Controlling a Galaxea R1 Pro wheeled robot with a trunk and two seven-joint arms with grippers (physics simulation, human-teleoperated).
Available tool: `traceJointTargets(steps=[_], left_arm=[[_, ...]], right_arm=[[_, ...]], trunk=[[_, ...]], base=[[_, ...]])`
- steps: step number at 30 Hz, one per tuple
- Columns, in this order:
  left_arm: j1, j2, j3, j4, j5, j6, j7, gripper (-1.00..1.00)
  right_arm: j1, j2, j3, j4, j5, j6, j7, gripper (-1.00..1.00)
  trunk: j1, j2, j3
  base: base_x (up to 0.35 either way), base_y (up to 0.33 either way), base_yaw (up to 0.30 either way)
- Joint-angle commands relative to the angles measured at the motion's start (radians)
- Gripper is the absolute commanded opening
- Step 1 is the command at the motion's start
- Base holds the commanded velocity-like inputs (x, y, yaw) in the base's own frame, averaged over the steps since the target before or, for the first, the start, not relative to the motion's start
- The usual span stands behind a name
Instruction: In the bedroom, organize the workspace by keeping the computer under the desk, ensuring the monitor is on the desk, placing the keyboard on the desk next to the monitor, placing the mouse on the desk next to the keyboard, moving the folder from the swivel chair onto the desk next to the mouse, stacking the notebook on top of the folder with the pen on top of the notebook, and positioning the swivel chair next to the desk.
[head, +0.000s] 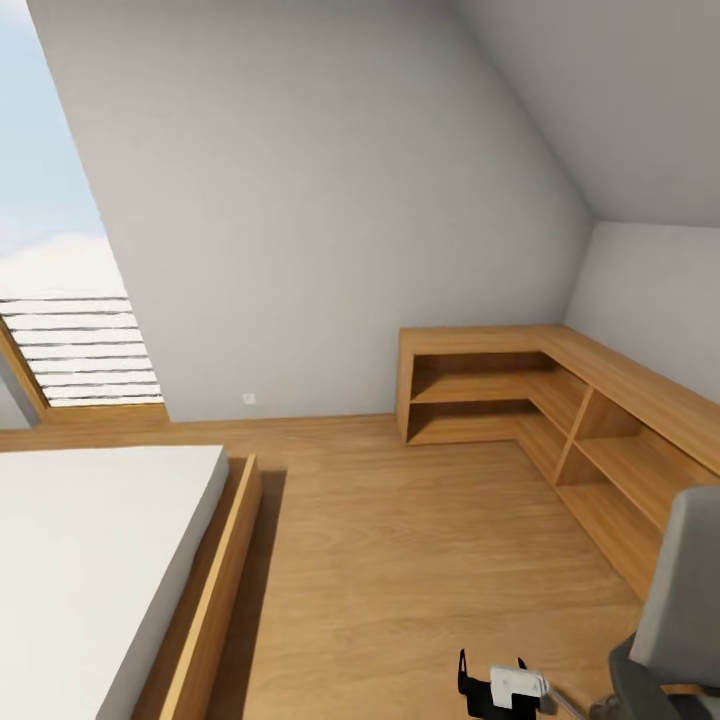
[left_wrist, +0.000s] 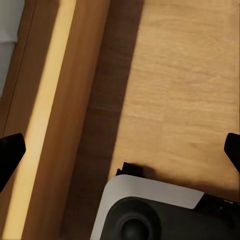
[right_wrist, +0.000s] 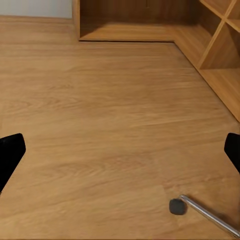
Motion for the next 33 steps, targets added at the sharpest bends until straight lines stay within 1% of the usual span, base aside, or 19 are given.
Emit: traceJointTargets(steps=[1,21,29,33], left_arm=[[0.0,0.0,-0.002,-0.002,0.001,-0.001,0.004,1.0],[0.001,-0.001,-0.002,-0.002,0.002,-0.001,0.004,1.0],[0.001,-0.001,-0.002,-0.002,0.002,-0.001,0.004,1.0],[0.001,-0.001,-0.002,-0.002,0.002,-0.001,0.003,1.0]], right_arm=[[-0.001,0.0,0.009,0.0,-0.005,-0.001,-0.006,1.0],[-0.001,0.0,0.009,0.0,-0.005,-0.001,-0.006,1.0],[-0.001,-0.001,0.009,0.0,-0.005,-0.001,-0.005,1.0],[-0.001,0.0,0.009,0.0,-0.005,-0.001,-0.005,1.0]], trunk=[[0.001,-0.001,0.0],[0.001,-0.001,0.0],[0.001,-0.001,0.0],[0.001,-0.001,0.0]], base=[[0.33,0.0,0.0],[0.331,0.0,-0.001],[0.331,0.0,-0.154],[0.331,0.0,-0.053]])
